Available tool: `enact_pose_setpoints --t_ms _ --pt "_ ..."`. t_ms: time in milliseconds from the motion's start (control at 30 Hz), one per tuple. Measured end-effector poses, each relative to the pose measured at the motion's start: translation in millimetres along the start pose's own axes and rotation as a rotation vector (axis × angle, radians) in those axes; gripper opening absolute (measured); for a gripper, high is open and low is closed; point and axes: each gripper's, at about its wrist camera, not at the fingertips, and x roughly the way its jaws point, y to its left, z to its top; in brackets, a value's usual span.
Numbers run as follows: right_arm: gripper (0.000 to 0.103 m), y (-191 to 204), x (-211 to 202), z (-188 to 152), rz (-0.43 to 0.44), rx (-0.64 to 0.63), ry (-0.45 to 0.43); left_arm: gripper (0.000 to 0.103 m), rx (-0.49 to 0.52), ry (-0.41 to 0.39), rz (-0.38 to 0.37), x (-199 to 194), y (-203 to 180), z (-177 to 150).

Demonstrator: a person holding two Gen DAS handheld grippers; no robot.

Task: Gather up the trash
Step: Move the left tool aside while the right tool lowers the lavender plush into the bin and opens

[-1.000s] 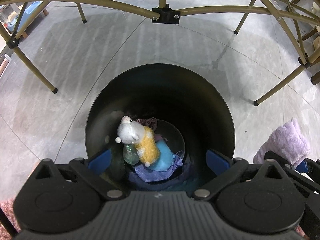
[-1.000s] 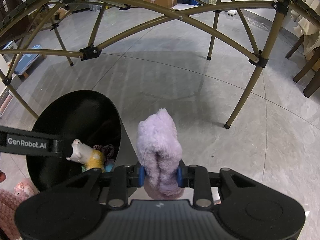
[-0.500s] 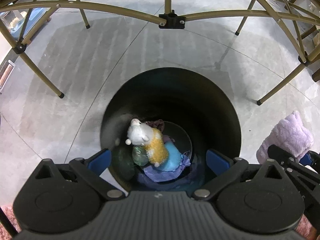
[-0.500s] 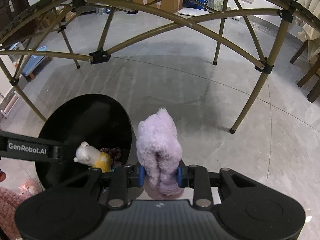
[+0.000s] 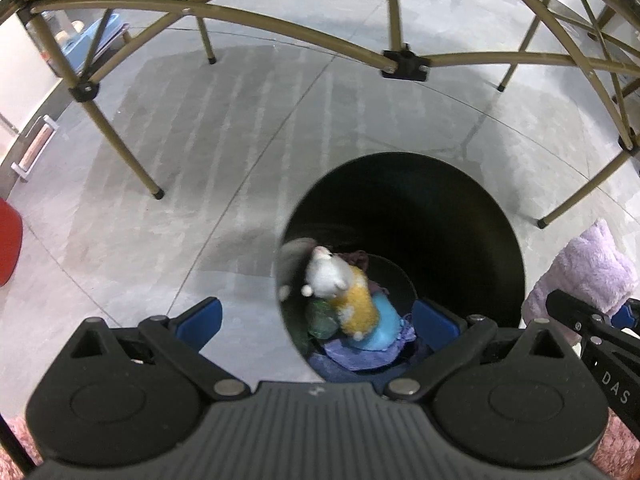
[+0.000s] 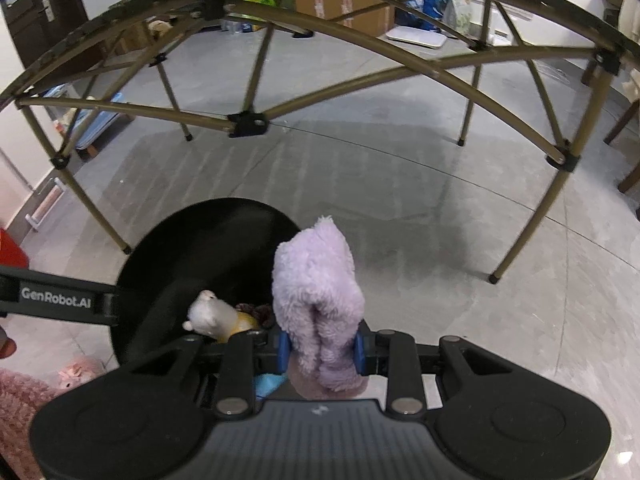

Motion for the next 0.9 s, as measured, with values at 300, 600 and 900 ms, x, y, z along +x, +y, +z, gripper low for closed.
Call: enact_pose_setpoints --t_ms 300,600,900 --pt "0.028 38 5 11 0.056 -0.054 -0.001 0.103 -0.062 -0.016 0.036 -5 44 -3" --pt "0.028 72 19 15 0.086 -0.094 0.034 0.103 -0.129 -0.013 0.069 -6 82 -8" --pt "0.029 99 48 18 0.099 -0.098 0.123 0.103 -0.162 0.005 0.080 -2 100 -13"
